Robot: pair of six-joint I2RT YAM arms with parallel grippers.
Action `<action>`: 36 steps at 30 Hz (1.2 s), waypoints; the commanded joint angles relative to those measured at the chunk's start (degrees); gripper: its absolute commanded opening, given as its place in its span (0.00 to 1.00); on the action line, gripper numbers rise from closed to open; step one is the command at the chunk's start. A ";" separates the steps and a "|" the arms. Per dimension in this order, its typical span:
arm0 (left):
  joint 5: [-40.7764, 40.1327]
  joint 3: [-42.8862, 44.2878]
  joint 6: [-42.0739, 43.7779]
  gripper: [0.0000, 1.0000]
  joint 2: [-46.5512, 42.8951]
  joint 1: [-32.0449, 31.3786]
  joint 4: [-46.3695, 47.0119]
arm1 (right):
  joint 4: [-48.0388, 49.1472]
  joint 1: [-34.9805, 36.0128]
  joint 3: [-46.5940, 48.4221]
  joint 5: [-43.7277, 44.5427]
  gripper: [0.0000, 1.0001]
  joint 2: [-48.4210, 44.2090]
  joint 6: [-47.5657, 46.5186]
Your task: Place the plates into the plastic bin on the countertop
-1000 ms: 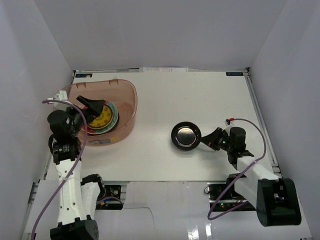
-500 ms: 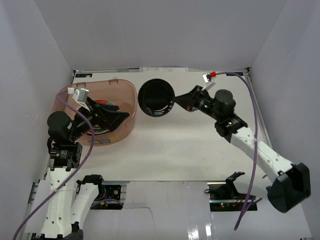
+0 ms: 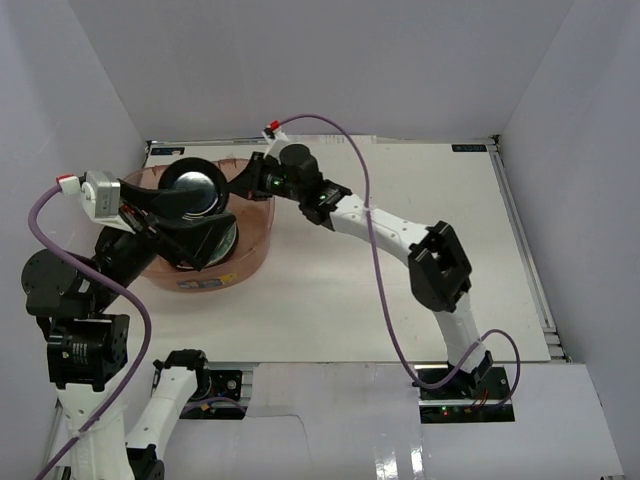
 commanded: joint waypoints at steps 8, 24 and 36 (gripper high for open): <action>-7.40 -1.83 3.00 0.98 1.73 -0.91 -6.58 | -9.13 3.77 24.07 6.86 0.08 17.73 -1.03; -18.91 -9.75 -1.92 0.98 -2.23 -0.91 -2.44 | -8.70 4.04 8.91 4.41 0.79 3.69 -11.04; -7.53 -15.17 -4.73 0.98 -3.97 -0.91 -4.47 | -2.88 3.95 -42.95 14.95 0.90 -50.74 -26.51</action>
